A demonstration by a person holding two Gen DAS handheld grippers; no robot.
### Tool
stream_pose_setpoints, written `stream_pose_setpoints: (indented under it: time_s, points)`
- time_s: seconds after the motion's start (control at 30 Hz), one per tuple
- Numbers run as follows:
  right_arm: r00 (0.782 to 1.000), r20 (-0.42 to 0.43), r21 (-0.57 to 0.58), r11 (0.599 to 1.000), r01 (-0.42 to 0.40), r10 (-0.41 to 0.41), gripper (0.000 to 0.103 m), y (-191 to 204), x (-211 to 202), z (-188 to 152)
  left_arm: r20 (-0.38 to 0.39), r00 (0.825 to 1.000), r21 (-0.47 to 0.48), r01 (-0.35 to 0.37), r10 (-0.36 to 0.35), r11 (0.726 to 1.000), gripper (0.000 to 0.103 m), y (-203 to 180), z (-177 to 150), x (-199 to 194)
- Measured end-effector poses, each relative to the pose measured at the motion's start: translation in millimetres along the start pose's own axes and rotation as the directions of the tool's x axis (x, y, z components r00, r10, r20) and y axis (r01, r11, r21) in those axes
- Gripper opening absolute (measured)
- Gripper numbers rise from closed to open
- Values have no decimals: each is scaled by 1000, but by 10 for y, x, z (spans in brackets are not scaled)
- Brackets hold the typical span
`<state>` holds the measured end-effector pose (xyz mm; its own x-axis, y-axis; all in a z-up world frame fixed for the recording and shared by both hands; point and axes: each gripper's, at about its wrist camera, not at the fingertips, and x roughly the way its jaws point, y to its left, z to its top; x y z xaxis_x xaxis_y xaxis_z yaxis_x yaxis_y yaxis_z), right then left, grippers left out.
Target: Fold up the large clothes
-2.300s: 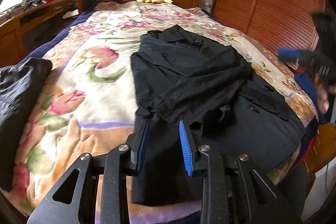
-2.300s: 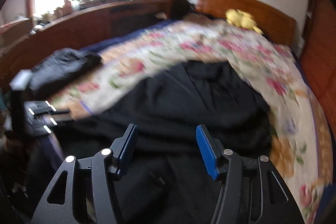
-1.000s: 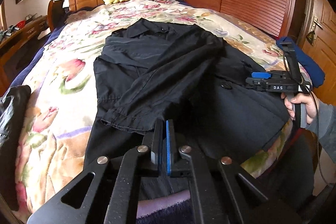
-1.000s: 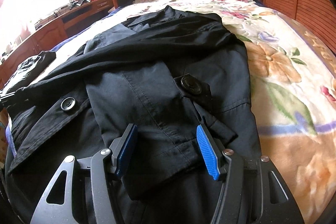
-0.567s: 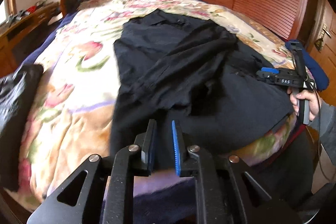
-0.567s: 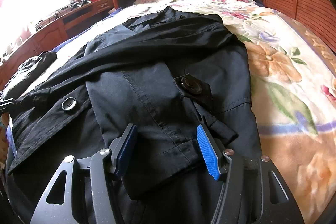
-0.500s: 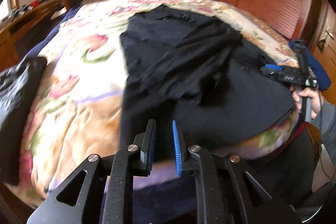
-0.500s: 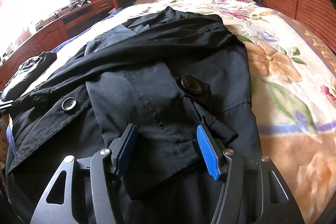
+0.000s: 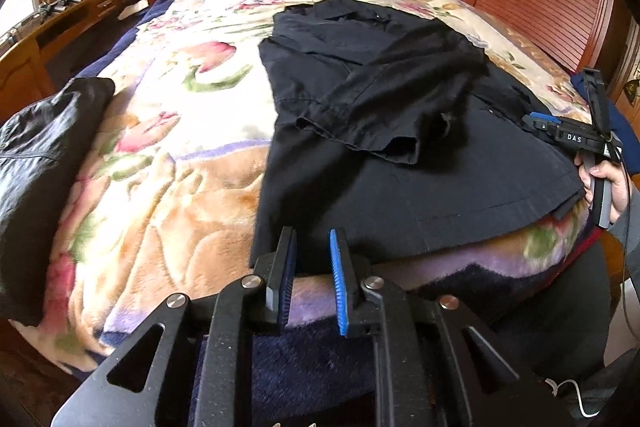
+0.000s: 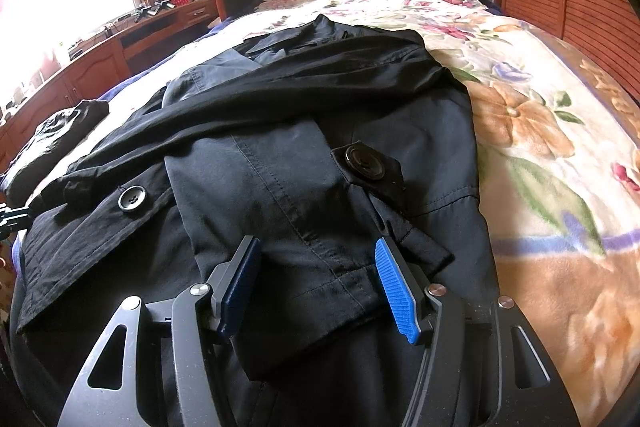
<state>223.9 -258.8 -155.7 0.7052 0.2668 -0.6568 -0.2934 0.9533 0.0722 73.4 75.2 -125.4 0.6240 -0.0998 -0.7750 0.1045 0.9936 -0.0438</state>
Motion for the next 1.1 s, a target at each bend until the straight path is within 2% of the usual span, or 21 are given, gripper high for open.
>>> stream_pose_setpoints:
  time_s: [0.13,0.3,0.57,0.83,1.1]
  points:
    - [1000,2,0,1000,-1,1,62,0,2,-2,7,1000,-22,-14,14,1000,18,75,-28,-72]
    - [1000,3,0,1000,-1,1,62,-2,2,-3,-9,999,-28,-32,31,999,18,117,-60,34]
    - [1000,7,0,1000,-2,2,62,-2,-1,-4,-2,1000,-97,-11,11,995,18,257,-39,212]
    - [1000,10,0,1000,-4,4,62,-3,1,-7,16,999,-81,-39,40,996,18,294,-20,306]
    - [1000,11,-1,1000,-4,4,62,-1,2,-9,-8,998,-78,-56,55,995,19,283,0,249]
